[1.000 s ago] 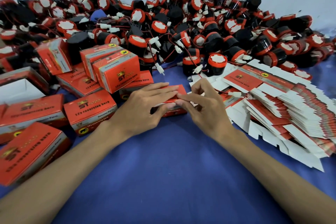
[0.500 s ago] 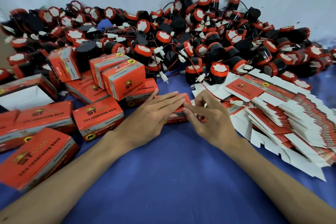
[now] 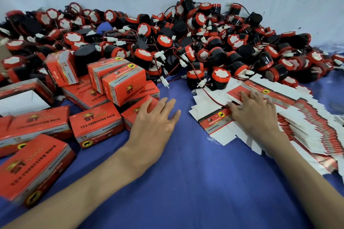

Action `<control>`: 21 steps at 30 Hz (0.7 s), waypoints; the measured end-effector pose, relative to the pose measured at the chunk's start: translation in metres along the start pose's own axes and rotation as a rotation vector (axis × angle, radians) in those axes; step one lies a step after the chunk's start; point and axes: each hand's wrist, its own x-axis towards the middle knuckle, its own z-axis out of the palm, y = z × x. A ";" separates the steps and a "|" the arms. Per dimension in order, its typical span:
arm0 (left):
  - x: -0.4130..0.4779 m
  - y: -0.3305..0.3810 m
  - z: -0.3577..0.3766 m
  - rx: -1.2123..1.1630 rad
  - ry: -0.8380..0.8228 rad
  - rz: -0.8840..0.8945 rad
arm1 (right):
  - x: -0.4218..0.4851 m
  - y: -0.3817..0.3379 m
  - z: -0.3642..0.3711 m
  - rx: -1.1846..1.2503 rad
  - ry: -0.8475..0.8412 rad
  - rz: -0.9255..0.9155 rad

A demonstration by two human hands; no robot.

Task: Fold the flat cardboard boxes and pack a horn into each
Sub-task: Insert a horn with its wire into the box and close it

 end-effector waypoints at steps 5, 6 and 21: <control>0.003 -0.012 0.004 -0.005 -0.059 -0.086 | -0.002 -0.007 -0.005 -0.076 0.152 -0.001; 0.003 -0.017 0.005 -0.012 -0.050 -0.103 | -0.003 -0.007 -0.007 -0.101 0.163 0.007; 0.002 -0.055 0.020 0.041 0.113 -0.314 | -0.007 -0.008 -0.023 0.142 1.007 -0.440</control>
